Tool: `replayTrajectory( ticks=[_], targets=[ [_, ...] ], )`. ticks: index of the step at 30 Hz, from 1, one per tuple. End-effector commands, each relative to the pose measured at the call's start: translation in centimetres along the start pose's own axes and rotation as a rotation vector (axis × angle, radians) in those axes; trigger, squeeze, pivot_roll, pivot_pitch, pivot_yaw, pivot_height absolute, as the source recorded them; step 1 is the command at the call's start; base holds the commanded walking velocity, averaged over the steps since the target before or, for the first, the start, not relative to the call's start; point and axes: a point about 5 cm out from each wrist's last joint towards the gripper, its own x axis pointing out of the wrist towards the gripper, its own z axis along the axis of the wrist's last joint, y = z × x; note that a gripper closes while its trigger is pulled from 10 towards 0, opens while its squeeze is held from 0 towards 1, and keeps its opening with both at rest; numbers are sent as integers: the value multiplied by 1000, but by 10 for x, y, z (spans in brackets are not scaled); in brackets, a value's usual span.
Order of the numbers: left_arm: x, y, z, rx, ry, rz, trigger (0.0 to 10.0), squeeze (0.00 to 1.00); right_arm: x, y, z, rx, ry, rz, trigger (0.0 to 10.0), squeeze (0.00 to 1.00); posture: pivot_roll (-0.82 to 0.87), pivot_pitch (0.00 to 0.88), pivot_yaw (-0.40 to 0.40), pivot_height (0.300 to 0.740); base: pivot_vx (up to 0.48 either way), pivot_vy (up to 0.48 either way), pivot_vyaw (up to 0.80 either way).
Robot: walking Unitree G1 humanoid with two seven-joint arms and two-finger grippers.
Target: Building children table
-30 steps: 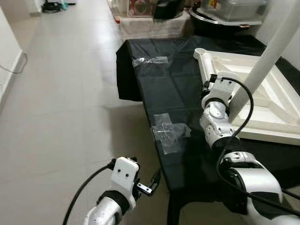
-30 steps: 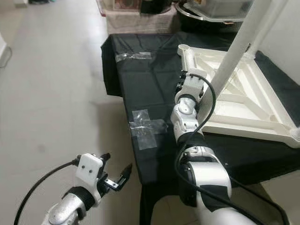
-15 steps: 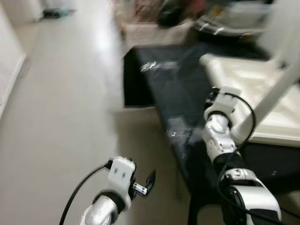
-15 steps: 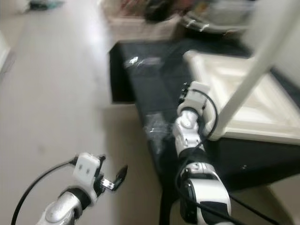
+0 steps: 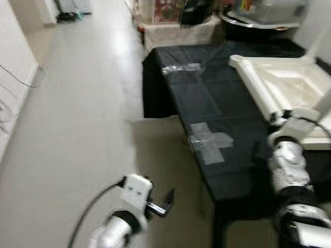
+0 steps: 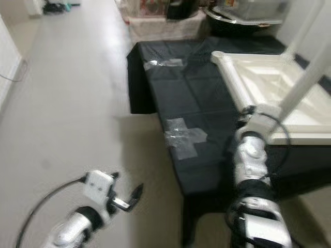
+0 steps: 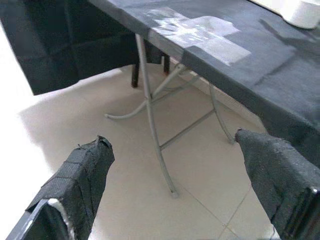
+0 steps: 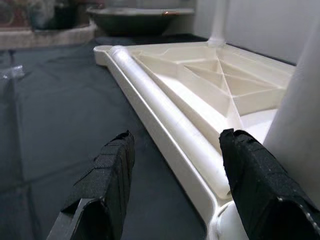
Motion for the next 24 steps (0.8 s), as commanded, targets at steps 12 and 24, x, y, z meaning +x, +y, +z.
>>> replayTrajectory(
  ticks=[12,24],
  targets=[
    [-2,-3,-4,-16,19,-12,10000,0,1,-92,32,-213,-55,-598,10000,0,104,144,-59,740,0,0,0],
    [0,-1,-6,6,28,-22,10000,0,-3,-13,-1,24,4,-154,10000,0,101,127,-50,740,0,0,0]
  ],
)
